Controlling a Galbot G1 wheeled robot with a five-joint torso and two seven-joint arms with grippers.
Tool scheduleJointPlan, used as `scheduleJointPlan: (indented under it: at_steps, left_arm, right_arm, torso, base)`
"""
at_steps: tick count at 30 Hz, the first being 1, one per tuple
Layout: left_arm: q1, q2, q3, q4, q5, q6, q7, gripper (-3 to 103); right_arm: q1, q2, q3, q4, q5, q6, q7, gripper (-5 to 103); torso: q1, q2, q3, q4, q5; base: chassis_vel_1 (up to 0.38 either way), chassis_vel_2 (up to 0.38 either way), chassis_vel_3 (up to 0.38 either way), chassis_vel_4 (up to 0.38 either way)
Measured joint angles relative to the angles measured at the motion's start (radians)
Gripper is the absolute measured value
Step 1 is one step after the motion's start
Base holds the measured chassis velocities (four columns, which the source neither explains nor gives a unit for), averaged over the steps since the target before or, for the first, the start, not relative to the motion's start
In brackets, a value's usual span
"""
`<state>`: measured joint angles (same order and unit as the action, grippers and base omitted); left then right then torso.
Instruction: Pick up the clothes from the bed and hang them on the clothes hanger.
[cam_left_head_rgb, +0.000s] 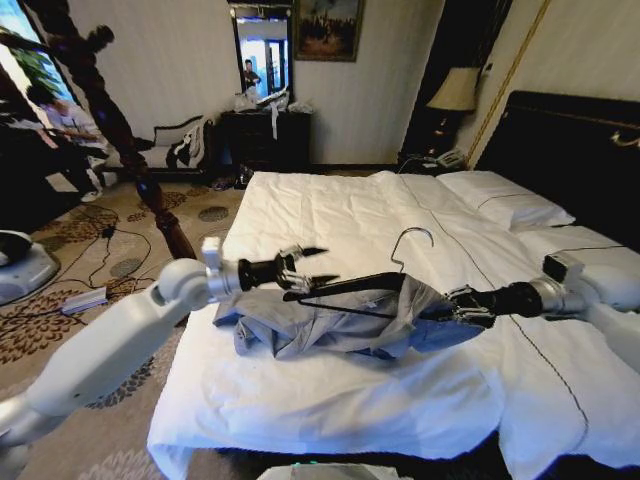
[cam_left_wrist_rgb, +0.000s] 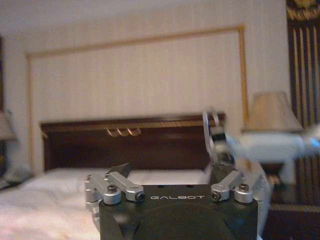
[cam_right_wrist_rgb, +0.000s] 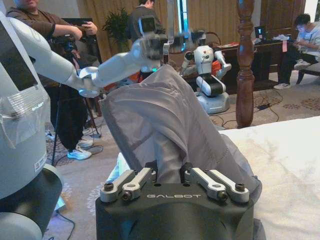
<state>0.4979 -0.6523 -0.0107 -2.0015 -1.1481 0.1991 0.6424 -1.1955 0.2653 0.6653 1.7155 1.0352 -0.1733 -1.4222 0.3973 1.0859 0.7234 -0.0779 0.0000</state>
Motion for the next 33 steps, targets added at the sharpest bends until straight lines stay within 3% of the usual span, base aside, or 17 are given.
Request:
scheduleJointPlan:
  at_steps: [3, 5, 6, 10, 11, 13, 14, 15, 17, 19, 20, 24, 30, 33]
  left_arm:
    - [0.026, 0.026, -0.083, -0.005, -0.077, -0.014, -0.044, 100]
    - [0.05, 0.033, -0.112, 0.007, -0.09, -0.03, -0.134, 100]
    - [0.05, 0.033, -0.112, 0.007, -0.09, -0.03, -0.134, 100]
    - [0.136, 0.032, -0.121, 0.05, 0.044, -0.018, -0.519, 100]
    - [0.136, 0.032, -0.121, 0.05, 0.044, -0.018, -0.519, 100]
    - [0.231, 0.026, -0.121, 0.059, 0.135, 0.016, -0.684, 100]
    - [0.288, 0.022, -0.125, 0.06, 0.188, 0.019, -0.724, 100]
    - [0.288, 0.022, -0.125, 0.06, 0.188, 0.019, -0.724, 100]
    - [0.382, 0.02, -0.137, 0.056, 0.264, 0.009, -0.731, 100]
    - [0.497, 0.014, -0.14, 0.026, 0.329, -0.028, -0.68, 100]
    - [0.497, 0.014, -0.14, 0.026, 0.329, -0.028, -0.68, 100]
    - [0.582, -0.022, -0.111, 0.0, 0.508, -0.134, -0.559, 100]
    - [0.631, -0.039, -0.077, -0.01, 0.557, -0.15, -0.531, 100]
    - [0.667, -0.047, -0.064, -0.017, 0.577, -0.145, -0.54, 100]
  right_arm:
    - [0.006, 0.011, -0.004, -0.004, -0.009, 0.003, 0.001, 17]
    - [0.007, 0.016, -0.004, 0.002, -0.015, 0.006, 0.001, 17]
    - [0.007, 0.016, -0.004, 0.002, -0.015, 0.006, 0.001, 17]
    - [0.006, 0.016, 0.011, 0.047, -0.017, 0.016, 0.0, 17]
    - [0.006, 0.016, 0.011, 0.047, -0.017, 0.016, 0.0, 17]
    - [0.006, 0.012, 0.02, 0.079, -0.018, 0.022, 0.0, 17]
    - [0.006, 0.011, 0.023, 0.087, -0.02, 0.025, 0.0, 17]
    - [0.006, 0.011, 0.023, 0.087, -0.02, 0.025, 0.0, 17]
    - [0.009, 0.01, 0.023, 0.094, -0.022, 0.03, 0.001, 17]
    - [0.028, 0.012, 0.016, 0.096, -0.022, 0.034, 0.009, 17]
    - [0.028, 0.012, 0.016, 0.096, -0.022, 0.034, 0.009, 17]
    - [0.051, 0.019, -0.001, 0.096, -0.01, 0.048, 0.05, 17]
    - [0.04, 0.031, -0.014, 0.111, -0.003, 0.066, 0.144, 17]
    - [0.018, 0.035, -0.015, 0.138, 0.022, 0.072, 0.241, 17]
  torso:
    - [0.0, 0.0, 0.0, 0.0001, 0.0001]
    - [0.0, 0.0, 0.0, 0.0002, 0.0]
    - [0.0, 0.0, 0.0, 0.0002, 0.0]
    - [0.0, 0.0, 0.0, -0.0003, 0.0]
    - [0.0, 0.0, 0.0, -0.0003, 0.0]
    - [0.0, 0.0, 0.0, 0.0004, -0.0006]
    - [0.0, 0.0, 0.0, 0.0003, -0.0006]
    - [0.0, 0.0, 0.0, 0.0003, -0.0006]
    - [0.0, 0.0, 0.0, 0.0, -0.0003]
    - [0.0, 0.0, 0.0, 0.0005, -0.0003]
    - [0.0, 0.0, 0.0, 0.0005, -0.0003]
    - [0.0, 0.0, 0.0, -0.0002, -0.0002]
    - [0.0, 0.0, 0.0, 0.0, 0.0002]
    - [0.0, 0.0, 0.0, 0.0001, 0.0002]
  base:
    - [0.0, 0.0, 0.0, 0.0]
    - [0.0, 0.0, 0.0, 0.0]
    - [0.0, 0.0, 0.0, 0.0]
    - [0.0, 0.0, 0.0, 0.0]
    - [0.0, 0.0, 0.0, 0.0]
    - [0.0, 0.0, 0.0, 0.0]
    - [0.0, 0.0, 0.0, 0.0]
    - [0.0, 0.0, 0.0, 0.0]
    - [0.0, 0.0, 0.0, 0.0]
    - [0.0, 0.0, 0.0, 0.0]
    - [0.0, 0.0, 0.0, 0.0]
    - [0.0, 0.0, 0.0, 0.0]
    - [0.0, 0.0, 0.0, 0.0]
    - [0.0, 0.0, 0.0, 0.0]
